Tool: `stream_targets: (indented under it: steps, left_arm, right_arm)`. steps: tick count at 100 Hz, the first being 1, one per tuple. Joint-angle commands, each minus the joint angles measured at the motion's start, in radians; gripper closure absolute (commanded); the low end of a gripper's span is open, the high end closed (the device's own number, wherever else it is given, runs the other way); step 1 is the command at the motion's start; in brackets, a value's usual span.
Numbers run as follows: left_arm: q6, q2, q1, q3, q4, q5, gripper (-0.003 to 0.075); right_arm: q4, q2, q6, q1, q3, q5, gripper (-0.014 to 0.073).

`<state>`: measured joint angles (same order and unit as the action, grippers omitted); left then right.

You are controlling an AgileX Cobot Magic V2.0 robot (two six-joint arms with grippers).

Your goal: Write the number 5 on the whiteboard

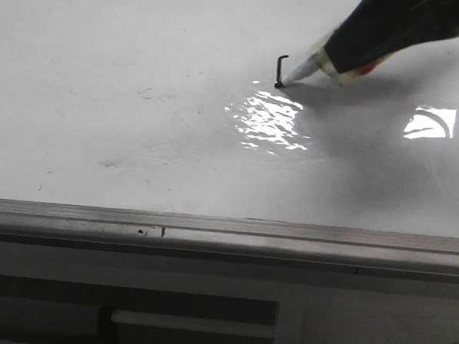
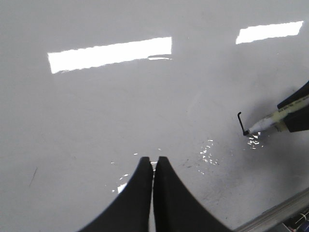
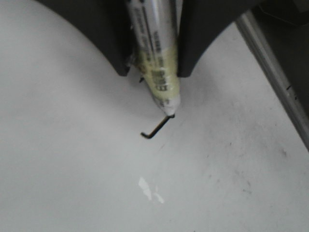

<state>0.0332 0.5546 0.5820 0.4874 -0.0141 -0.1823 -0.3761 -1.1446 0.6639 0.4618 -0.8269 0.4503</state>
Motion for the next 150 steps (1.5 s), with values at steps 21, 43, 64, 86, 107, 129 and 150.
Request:
stream_targets:
  steps: [21, 43, 64, 86, 107, 129, 150]
  left_arm:
    - [0.006, 0.01, -0.001, 0.026, -0.008, 0.081, 0.074]
    - [0.006, 0.01, -0.001, 0.026, -0.008, 0.081, 0.074]
    - [0.006, 0.01, -0.001, 0.026, -0.008, 0.085, 0.074]
    - [0.006, 0.01, -0.001, 0.026, -0.008, 0.085, 0.074]
    - [0.006, 0.01, -0.001, 0.026, -0.008, 0.081, 0.074]
    - [0.006, 0.01, -0.001, 0.026, -0.008, 0.081, 0.074]
    - [0.006, 0.01, -0.001, 0.026, -0.008, 0.081, 0.074]
  right_arm:
    - [0.025, 0.012, -0.026, -0.006, 0.027, -0.035, 0.0635]
    - [0.285, 0.061, -0.26, -0.04, 0.027, 0.027, 0.0635]
    - [0.273, 0.078, -0.305, -0.012, 0.046, 0.155, 0.0635]
    - [0.206, 0.009, -0.305, 0.17, 0.073, -0.05, 0.0635]
    - [0.212, 0.021, -0.316, 0.177, -0.05, -0.044, 0.0636]
    - [0.318, 0.067, -0.331, 0.123, -0.13, -0.026, 0.0636]
    - [0.318, 0.047, -0.334, 0.05, -0.128, 0.0, 0.0636]
